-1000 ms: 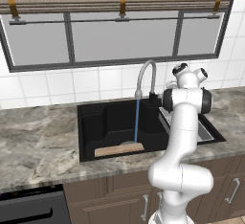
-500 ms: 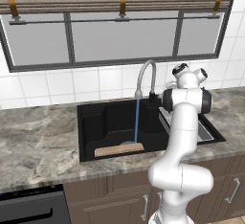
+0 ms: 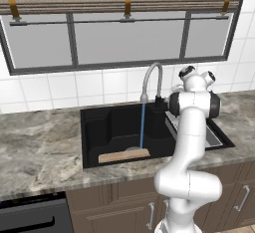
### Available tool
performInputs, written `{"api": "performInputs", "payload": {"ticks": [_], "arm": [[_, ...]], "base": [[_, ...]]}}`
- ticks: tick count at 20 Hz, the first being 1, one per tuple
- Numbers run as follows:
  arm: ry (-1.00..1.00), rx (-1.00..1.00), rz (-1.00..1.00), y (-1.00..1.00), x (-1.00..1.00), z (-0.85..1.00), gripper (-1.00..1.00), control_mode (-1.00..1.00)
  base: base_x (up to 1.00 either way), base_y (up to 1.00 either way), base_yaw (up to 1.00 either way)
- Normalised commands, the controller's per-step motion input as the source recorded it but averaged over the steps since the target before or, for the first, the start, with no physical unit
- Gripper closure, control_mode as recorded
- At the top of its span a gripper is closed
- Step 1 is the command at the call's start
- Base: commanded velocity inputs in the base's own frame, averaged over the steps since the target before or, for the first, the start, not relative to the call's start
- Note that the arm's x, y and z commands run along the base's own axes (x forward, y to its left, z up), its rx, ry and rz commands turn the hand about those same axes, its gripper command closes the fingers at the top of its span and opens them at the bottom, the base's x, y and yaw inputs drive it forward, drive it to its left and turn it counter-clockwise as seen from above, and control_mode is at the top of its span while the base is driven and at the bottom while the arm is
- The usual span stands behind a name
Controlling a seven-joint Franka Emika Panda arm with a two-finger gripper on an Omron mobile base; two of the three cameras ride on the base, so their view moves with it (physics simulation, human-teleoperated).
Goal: Turn on the sink faucet with hot water and rinse the cutting board for ten seconds, then turn off the faucet. Push the cutting board to reach the water if necessary.
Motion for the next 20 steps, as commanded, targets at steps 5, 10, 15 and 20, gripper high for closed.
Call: {"api": "performInputs", "payload": {"ticks": [5,10,15,20], "arm": [[0.0,0.0,0.0,0.17,0.0,-0.01,-1.0,-1.0],[0.0,0.0,0.0,0.13,0.0,0.0,-1.0,-1.0],[0.0,0.0,0.0,0.17,0.0,0.0,-1.0,-1.0],[0.0,0.0,0.0,0.25,0.0,0.0,-1.0,-1.0]], "base": [[0.0,0.0,0.0],[0.0,0.0,0.0],[0.0,0.0,0.0],[0.0,0.0,0.0]]}}
